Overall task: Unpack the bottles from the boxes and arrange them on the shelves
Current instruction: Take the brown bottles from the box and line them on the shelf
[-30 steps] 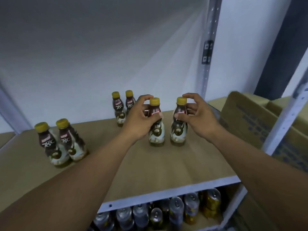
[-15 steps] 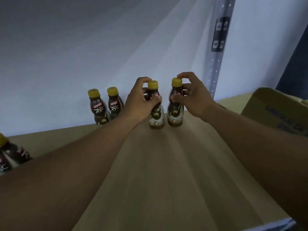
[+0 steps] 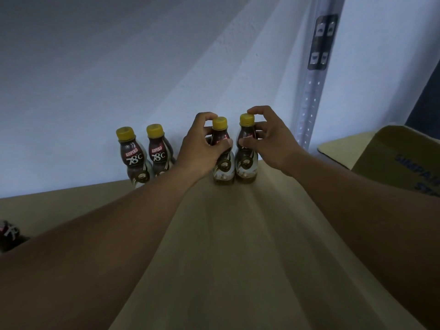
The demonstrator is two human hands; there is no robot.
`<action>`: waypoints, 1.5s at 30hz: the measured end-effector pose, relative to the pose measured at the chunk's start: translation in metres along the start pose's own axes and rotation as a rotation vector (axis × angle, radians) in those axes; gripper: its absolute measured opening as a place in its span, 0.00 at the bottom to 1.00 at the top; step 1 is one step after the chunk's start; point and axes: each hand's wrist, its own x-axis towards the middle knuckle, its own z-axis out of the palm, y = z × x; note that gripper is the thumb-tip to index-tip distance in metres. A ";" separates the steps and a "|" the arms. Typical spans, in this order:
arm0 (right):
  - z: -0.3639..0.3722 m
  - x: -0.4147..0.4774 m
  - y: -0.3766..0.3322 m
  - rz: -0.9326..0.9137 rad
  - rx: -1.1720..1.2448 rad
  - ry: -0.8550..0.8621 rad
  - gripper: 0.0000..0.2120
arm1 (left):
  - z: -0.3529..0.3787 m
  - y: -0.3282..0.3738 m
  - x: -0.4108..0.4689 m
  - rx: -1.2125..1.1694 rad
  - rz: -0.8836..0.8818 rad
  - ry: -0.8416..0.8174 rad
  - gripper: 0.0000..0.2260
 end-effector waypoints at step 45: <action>-0.020 0.013 -0.010 -0.086 -0.272 -0.206 0.25 | -0.013 0.005 0.001 0.343 0.120 -0.080 0.27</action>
